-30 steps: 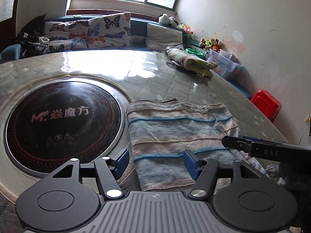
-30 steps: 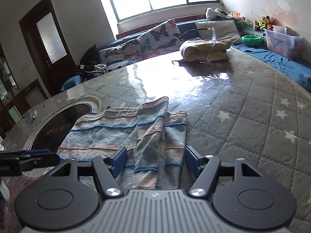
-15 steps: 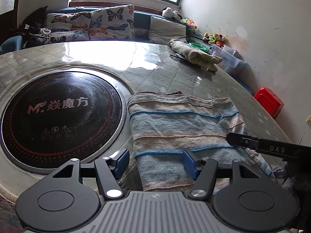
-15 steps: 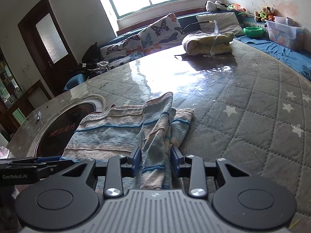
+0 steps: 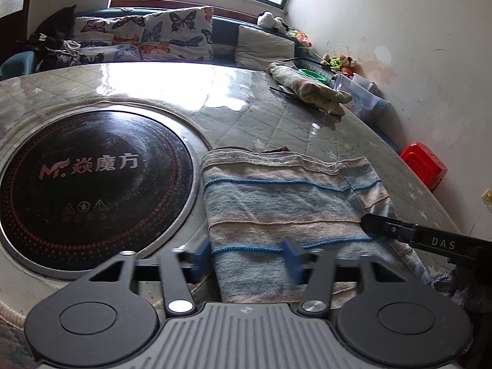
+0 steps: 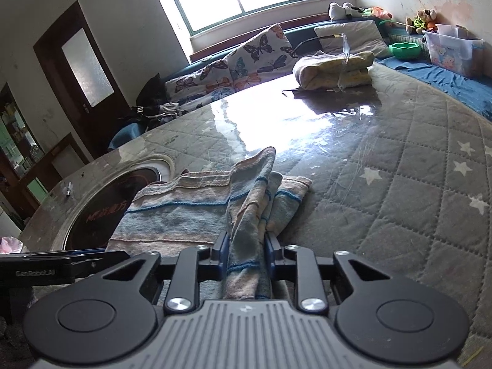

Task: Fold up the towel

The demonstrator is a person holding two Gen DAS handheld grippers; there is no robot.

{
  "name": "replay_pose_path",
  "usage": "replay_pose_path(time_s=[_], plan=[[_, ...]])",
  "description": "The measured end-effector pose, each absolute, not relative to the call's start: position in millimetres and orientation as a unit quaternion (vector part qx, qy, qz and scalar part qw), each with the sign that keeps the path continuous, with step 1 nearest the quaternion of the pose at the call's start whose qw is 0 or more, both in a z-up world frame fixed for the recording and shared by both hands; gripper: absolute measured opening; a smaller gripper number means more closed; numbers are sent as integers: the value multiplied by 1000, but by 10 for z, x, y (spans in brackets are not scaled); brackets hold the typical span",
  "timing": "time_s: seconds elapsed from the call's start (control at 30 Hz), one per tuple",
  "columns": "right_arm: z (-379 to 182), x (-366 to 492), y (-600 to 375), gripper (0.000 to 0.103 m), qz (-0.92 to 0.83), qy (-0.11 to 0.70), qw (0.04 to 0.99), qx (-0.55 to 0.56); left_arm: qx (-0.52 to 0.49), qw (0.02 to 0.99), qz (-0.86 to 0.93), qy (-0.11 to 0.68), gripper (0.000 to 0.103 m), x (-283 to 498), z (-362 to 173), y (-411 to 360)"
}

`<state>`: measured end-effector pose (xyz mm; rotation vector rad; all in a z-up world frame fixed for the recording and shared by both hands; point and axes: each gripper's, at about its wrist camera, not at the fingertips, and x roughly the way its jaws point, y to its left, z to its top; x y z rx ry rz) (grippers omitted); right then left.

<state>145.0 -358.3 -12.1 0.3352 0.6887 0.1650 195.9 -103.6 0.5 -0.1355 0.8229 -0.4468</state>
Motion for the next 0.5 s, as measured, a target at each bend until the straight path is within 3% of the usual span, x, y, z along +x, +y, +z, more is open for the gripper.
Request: replay_pose_path(time_s=[0.2,0.5], plan=[[-57,1415,-3568,18,83,323,928,166,-82,890,-206,398,22,1979,24,-982],[95,1363,-3493,17,88,304,936,153,-81,898,-207,379,13,1884,146,-954]])
